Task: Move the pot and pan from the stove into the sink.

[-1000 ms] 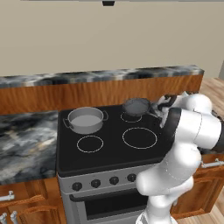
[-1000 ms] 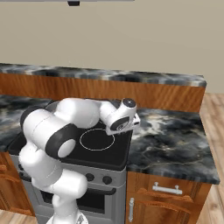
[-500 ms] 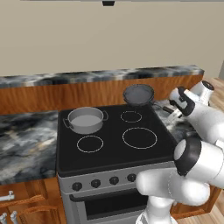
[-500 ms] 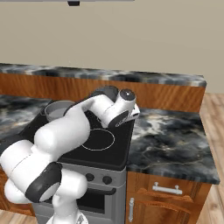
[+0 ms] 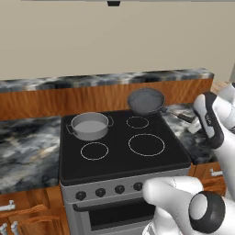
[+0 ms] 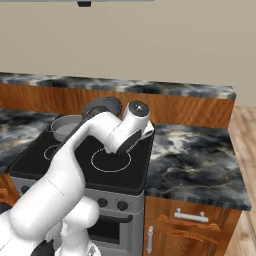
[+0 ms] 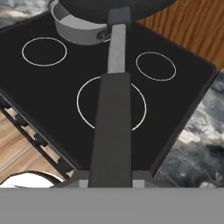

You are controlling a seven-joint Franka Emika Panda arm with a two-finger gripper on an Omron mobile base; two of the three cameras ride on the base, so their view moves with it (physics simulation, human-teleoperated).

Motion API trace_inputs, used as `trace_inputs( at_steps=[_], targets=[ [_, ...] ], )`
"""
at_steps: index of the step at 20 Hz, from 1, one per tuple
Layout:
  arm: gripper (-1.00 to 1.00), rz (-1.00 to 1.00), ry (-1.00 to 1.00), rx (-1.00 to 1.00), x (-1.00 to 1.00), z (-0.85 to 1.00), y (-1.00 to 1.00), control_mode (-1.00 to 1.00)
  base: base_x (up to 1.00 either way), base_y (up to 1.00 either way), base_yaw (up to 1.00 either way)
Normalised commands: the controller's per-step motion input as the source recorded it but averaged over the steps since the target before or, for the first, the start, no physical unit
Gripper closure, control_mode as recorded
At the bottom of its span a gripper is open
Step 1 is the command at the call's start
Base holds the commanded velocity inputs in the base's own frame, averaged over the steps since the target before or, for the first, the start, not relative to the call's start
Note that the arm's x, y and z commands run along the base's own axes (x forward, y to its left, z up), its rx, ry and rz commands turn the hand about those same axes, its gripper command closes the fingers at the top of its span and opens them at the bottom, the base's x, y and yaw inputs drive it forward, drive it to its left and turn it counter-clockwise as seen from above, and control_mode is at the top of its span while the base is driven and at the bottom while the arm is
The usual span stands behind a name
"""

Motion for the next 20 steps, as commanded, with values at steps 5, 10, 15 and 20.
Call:
trace_inputs(
  at_steps=[5,10,15,20],
  targets=[
    [1.00,0.13,0.00,-0.03,-0.92,0.40,0.18,-1.00,0.00,0.00,0.00],
    [1.00,0.13,0.01,-0.03,-0.85,0.37,0.31,-1.00,0.00,0.00,0.00],
    [1.00,0.12,-0.04,-0.04,-0.70,0.08,0.45,-1.00,0.00,0.00,0.00],
    [1.00,0.05,-0.06,-0.01,-0.26,0.00,0.09,-1.00,0.00,0.00,0.00]
  ],
)
